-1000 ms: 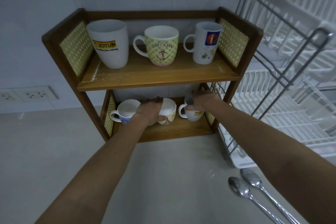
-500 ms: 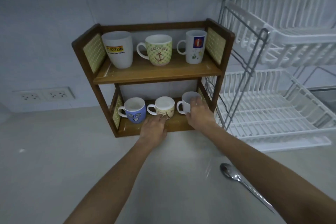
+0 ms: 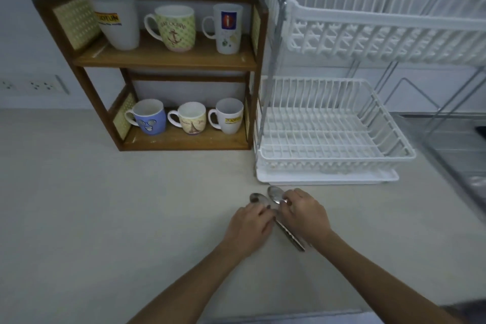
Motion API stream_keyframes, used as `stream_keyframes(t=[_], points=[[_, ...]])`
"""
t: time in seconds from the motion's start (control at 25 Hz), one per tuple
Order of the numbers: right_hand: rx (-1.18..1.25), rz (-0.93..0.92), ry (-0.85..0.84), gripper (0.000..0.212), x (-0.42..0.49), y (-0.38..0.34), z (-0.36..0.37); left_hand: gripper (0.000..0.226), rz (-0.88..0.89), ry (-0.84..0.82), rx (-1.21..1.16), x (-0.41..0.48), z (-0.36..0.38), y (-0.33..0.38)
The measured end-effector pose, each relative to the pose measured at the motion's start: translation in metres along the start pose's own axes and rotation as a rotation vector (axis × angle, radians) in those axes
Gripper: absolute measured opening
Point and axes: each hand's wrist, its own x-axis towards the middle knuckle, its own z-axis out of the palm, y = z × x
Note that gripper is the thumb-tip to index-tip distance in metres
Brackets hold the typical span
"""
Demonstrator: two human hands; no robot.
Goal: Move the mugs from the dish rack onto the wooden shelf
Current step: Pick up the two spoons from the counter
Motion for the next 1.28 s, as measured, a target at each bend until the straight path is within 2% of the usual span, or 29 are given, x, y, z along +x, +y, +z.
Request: stream_keyframes(t=[0.12, 0.24, 0.32, 0.48, 0.6, 0.68, 0.76, 0.84, 0.92, 1.0, 1.16, 1.28], points=[[-0.046, 0.056, -0.141, 0.025, -0.013, 0.032, -0.001, 0.014, -0.043, -0.003, 0.074, -0.004, 0.016, 0.027], [-0.052, 0.020, -0.240, 0.030, -0.013, 0.043, -0.003, 0.022, -0.187, 0.018, 0.101, -0.007, 0.019, 0.039], [-0.036, -0.001, -0.278, 0.026, -0.011, 0.042, -0.003, 0.020, -0.341, 0.021, 0.111, -0.011, 0.018, 0.042], [-0.087, -0.025, -0.321, 0.020, -0.007, 0.035, -0.004, 0.031, -0.738, -0.107, 0.185, -0.016, 0.013, 0.045], [-0.035, -0.016, -0.364, 0.016, -0.007, 0.031, -0.009, 0.026, -0.911, -0.071, 0.113, -0.014, 0.008, 0.046], [0.065, 0.009, -0.389, 0.014, -0.008, 0.031, -0.016, 0.023, -0.934, -0.045, 0.021, -0.015, 0.002, 0.045], [0.191, 0.005, -0.374, 0.011, -0.008, 0.033, -0.024, 0.021, -0.883, 0.053, -0.119, -0.018, -0.005, 0.045], [0.340, -0.047, -0.275, 0.010, -0.002, 0.034, -0.035, 0.014, -0.824, 0.256, -0.280, -0.017, -0.014, 0.050], [0.512, -0.117, -0.117, 0.017, 0.012, 0.035, -0.052, 0.008, -0.808, 0.448, -0.459, -0.007, -0.024, 0.056], [0.655, -0.133, 0.018, 0.018, 0.032, 0.039, -0.073, 0.009, -0.775, 0.552, -0.616, 0.012, -0.034, 0.061], [0.770, -0.002, 0.076, 0.009, 0.083, 0.052, -0.106, 0.006, -0.705, 0.567, -0.853, 0.075, -0.051, 0.064], [0.807, 0.114, 0.021, 0.004, 0.118, 0.066, -0.117, 0.011, -0.770, 0.544, -1.045, 0.126, -0.057, 0.059]])
